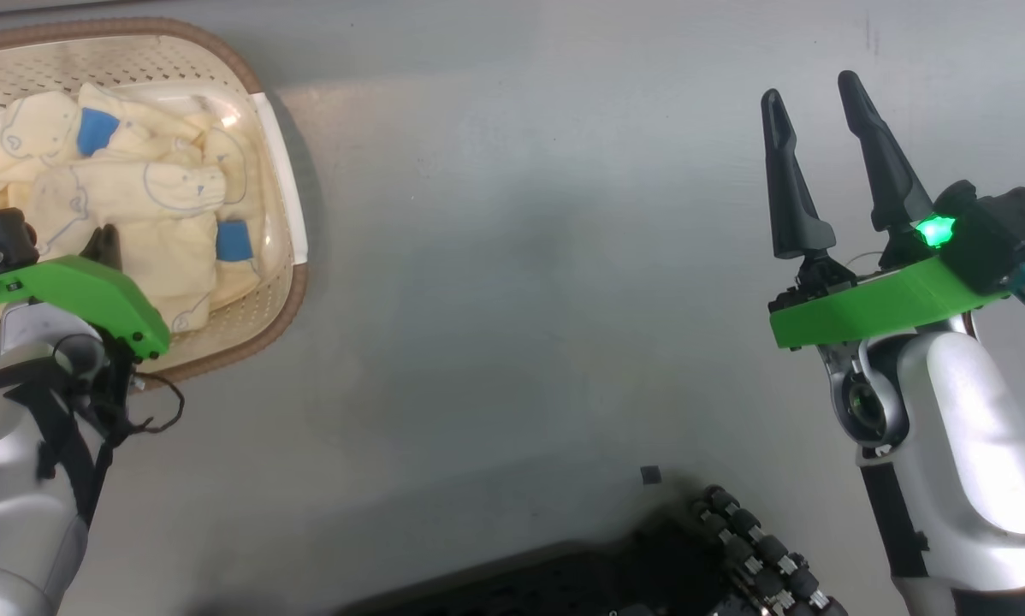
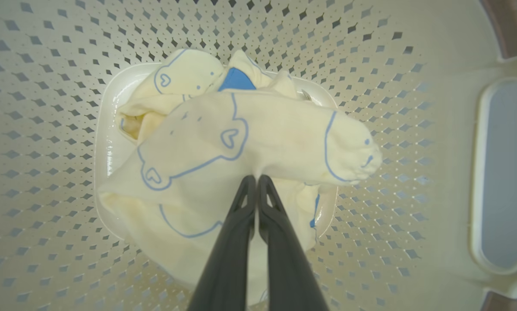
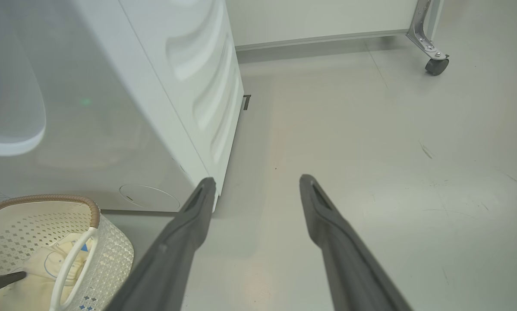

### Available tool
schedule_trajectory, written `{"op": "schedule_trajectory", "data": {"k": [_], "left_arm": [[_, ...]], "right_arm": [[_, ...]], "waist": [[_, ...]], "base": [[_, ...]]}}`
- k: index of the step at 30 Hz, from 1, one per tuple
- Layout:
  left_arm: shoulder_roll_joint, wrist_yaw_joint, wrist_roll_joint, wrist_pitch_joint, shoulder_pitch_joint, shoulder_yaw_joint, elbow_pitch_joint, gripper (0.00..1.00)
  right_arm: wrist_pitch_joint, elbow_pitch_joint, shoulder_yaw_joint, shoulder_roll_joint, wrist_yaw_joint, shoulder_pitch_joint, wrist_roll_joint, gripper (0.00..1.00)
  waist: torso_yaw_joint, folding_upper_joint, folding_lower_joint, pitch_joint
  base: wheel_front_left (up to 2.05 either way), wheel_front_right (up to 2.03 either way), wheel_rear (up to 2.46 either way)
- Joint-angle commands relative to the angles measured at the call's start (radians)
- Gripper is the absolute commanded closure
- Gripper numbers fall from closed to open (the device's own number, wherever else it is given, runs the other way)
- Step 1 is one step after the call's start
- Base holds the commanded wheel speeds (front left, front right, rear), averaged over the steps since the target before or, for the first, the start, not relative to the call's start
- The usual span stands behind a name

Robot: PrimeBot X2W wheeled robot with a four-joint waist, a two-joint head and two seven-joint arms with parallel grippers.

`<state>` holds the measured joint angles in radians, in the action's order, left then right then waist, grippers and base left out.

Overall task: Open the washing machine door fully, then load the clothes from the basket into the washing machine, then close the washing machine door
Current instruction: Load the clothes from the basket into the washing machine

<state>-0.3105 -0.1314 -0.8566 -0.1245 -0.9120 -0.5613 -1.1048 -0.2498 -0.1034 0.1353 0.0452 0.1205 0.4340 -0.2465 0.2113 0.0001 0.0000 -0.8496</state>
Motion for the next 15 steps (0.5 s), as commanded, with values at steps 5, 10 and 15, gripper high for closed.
{"op": "schedule_trajectory", "data": {"k": [5, 10, 15], "left_arm": [[-0.034, 0.001, -0.015, -0.045, -0.001, -0.001, -0.036, 1.00], [-0.025, 0.001, -0.010, -0.093, -0.005, -0.014, -0.057, 1.00], [-0.018, 0.006, 0.009, -0.129, -0.011, -0.012, -0.060, 1.00]], "right_arm": [[-0.011, 0.020, 0.004, 0.005, 0.010, -0.024, -0.006, 0.00], [-0.011, 0.019, -0.009, 0.005, 0.010, -0.027, 0.000, 0.00], [-0.012, 0.021, -0.026, 0.005, 0.010, -0.037, 0.012, 0.00]], "waist": [[-0.006, -0.0001, 0.0000, 0.008], [-0.024, -0.0001, 0.0000, 0.025], [-0.045, -0.0001, 0.0000, 0.052]], "base": [[0.00, 0.00, 0.00], [0.00, 0.00, 0.00], [0.00, 0.00, 0.00]]}}
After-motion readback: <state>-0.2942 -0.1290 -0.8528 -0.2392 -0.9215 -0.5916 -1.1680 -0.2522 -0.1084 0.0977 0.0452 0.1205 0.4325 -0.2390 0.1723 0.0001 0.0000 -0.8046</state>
